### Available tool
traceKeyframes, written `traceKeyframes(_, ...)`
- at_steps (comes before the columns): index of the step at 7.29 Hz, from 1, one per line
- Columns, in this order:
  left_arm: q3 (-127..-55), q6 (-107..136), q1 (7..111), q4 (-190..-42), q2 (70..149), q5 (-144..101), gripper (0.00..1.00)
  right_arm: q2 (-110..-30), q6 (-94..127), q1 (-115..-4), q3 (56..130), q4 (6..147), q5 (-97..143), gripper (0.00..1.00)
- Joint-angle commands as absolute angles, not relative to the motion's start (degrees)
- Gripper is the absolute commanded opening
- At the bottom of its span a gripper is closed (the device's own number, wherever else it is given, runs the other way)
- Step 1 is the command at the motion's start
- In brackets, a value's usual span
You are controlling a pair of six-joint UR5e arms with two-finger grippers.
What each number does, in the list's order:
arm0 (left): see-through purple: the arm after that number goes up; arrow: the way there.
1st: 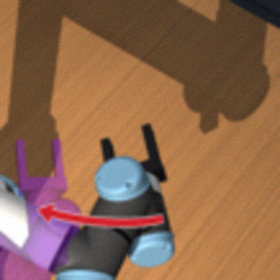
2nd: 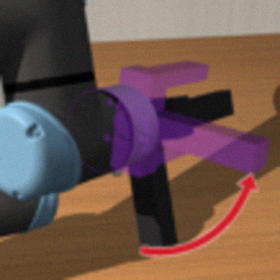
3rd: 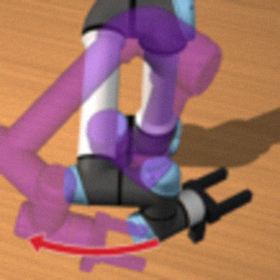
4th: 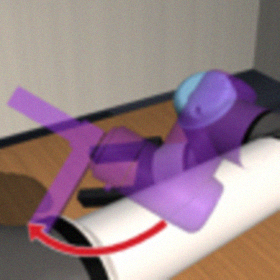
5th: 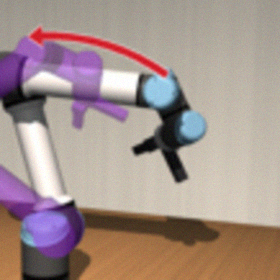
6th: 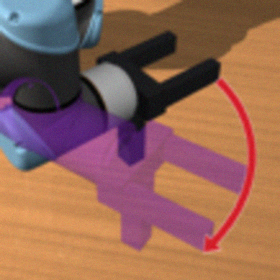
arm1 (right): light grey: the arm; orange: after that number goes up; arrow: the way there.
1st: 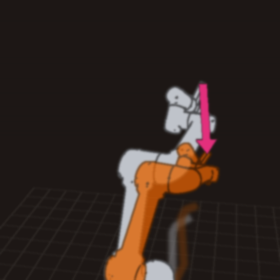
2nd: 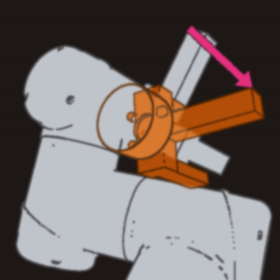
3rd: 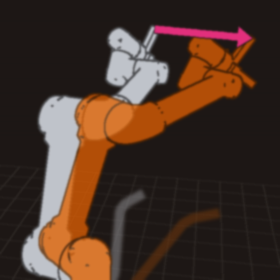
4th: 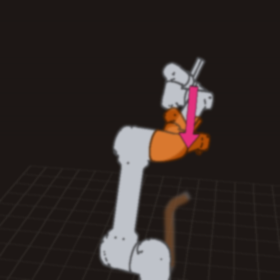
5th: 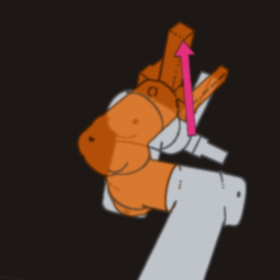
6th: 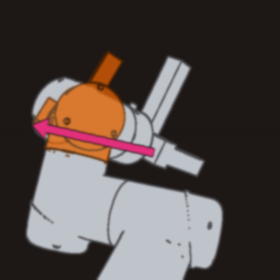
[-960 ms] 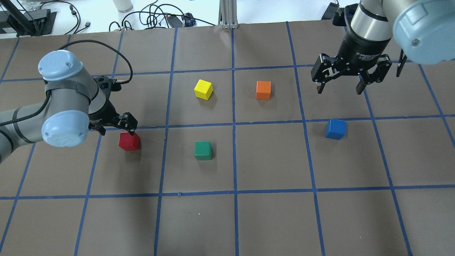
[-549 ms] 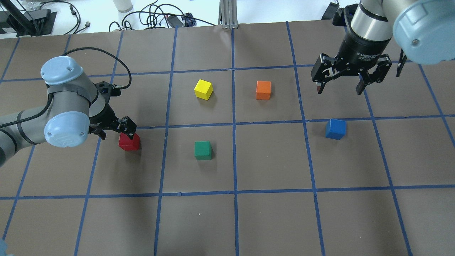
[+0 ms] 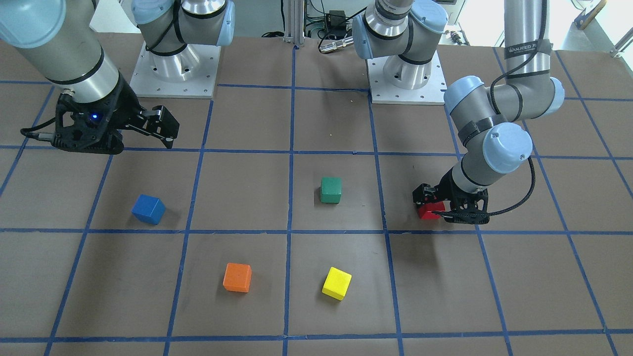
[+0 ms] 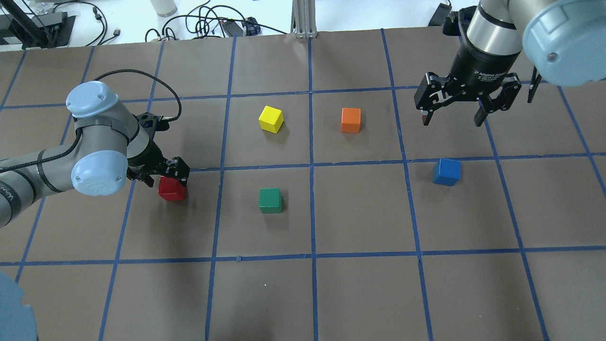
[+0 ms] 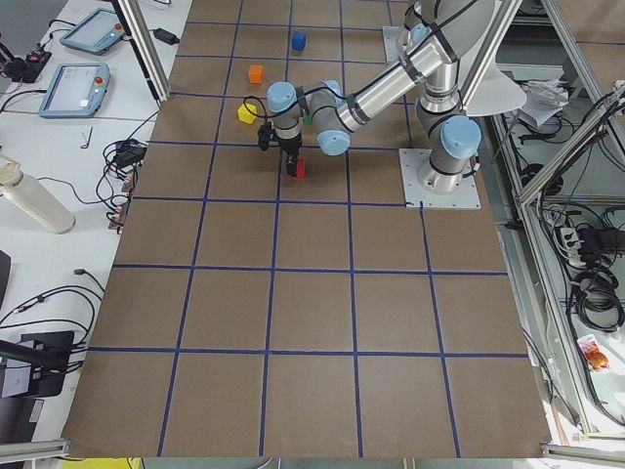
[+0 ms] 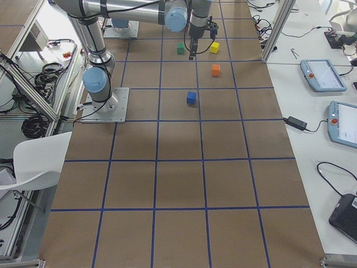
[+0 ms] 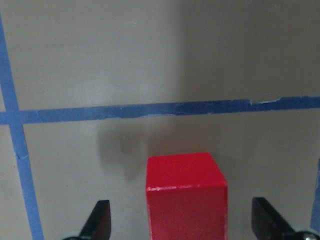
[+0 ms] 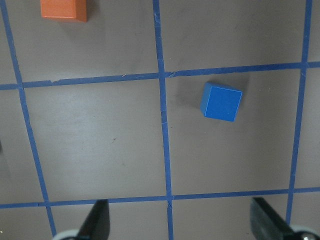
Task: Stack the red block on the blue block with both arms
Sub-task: 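Close the left gripper on the red cube and lift it, then carry the red cube with the left gripper toward the table center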
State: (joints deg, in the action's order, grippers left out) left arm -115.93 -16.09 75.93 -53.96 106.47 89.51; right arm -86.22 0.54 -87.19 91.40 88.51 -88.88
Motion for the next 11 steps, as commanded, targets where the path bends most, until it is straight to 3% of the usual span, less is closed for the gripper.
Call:
traceKeyframes(1,-115.67,-16.35,75.94,-53.88,107.05,89.91,0.08,-86.22,0.44,-87.19,91.41,88.51,-88.95,1.0)
traceKeyframes(2,-115.49,-16.61,76.11,-53.88,106.96,90.09,0.0,-86.22,0.53,-87.19,91.41,88.51,-88.95,1.0)
traceKeyframes(5,-111.12,-16.53,78.3,-55.36,105.21,90.09,0.0,-86.22,0.53,-87.19,91.41,88.51,-89.03,1.0)
traceKeyframes(9,-96.0,-3.03,89.26,-72.13,106.17,89.65,0.0,-86.4,0.53,-87.19,91.41,88.33,-89.03,1.0)
traceKeyframes(11,-95.45,4.98,95.77,-71.64,106.96,86.34,0.0,-86.4,0.61,-87.19,91.41,88.42,-88.95,1.0)
